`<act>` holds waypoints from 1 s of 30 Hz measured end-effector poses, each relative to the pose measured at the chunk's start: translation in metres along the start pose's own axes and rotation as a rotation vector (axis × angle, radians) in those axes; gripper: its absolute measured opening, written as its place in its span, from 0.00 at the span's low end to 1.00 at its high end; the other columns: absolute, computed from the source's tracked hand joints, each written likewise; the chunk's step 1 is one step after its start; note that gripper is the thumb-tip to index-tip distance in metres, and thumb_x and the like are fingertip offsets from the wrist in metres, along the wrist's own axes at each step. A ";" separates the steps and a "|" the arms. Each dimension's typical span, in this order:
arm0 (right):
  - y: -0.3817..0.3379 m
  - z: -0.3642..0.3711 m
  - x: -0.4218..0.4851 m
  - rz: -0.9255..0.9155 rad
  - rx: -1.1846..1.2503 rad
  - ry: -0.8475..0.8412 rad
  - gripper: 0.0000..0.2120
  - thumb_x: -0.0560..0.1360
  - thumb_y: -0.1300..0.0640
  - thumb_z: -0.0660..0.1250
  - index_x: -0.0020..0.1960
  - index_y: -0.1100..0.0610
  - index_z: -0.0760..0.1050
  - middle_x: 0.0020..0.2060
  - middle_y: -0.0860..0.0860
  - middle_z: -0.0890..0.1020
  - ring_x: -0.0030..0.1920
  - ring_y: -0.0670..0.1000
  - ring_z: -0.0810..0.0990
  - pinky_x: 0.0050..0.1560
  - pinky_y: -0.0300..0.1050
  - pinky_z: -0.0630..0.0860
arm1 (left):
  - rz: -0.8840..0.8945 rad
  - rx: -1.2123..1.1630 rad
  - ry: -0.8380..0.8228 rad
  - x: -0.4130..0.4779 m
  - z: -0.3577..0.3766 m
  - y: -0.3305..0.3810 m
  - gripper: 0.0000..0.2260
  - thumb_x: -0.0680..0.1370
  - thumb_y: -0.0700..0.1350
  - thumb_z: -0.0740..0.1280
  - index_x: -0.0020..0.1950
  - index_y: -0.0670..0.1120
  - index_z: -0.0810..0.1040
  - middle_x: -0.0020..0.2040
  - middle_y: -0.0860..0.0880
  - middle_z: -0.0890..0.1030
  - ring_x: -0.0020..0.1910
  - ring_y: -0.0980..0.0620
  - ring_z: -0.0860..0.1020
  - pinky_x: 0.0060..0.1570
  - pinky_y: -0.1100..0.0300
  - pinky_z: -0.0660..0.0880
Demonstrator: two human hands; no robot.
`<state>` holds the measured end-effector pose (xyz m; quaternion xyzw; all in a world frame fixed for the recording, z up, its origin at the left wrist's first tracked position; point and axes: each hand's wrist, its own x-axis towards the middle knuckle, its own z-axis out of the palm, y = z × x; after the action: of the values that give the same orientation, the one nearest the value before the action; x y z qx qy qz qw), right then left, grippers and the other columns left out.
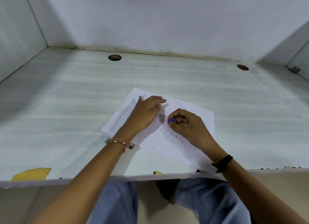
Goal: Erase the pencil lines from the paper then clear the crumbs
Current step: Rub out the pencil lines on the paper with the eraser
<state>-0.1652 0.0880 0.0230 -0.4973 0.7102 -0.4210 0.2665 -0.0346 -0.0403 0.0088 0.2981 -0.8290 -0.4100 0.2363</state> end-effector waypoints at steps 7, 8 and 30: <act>-0.008 -0.003 0.003 0.028 -0.017 -0.045 0.04 0.73 0.64 0.70 0.45 0.56 0.80 0.44 0.51 0.84 0.40 0.49 0.81 0.43 0.33 0.76 | -0.057 0.195 -0.121 -0.064 -0.025 -0.017 0.19 0.81 0.56 0.60 0.72 0.56 0.69 0.78 0.57 0.61 0.76 0.64 0.52 0.73 0.56 0.32; -0.011 -0.002 0.002 0.020 -0.017 -0.067 0.03 0.73 0.63 0.69 0.45 0.56 0.80 0.44 0.50 0.84 0.42 0.49 0.82 0.45 0.36 0.77 | -0.058 0.228 -0.163 -0.070 -0.025 -0.019 0.26 0.78 0.64 0.58 0.74 0.58 0.66 0.79 0.59 0.57 0.76 0.66 0.49 0.73 0.56 0.30; -0.040 0.009 -0.002 -0.181 -0.346 -0.262 0.03 0.69 0.63 0.74 0.42 0.56 0.84 0.34 0.49 0.84 0.34 0.45 0.82 0.43 0.43 0.79 | -0.064 0.767 -0.200 -0.071 0.008 -0.012 0.49 0.64 0.81 0.42 0.78 0.58 0.35 0.78 0.54 0.32 0.76 0.50 0.30 0.71 0.34 0.33</act>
<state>-0.1380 0.0803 0.0526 -0.6474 0.6839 -0.2470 0.2283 0.0149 0.0072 -0.0157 0.3490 -0.9311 -0.1049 0.0130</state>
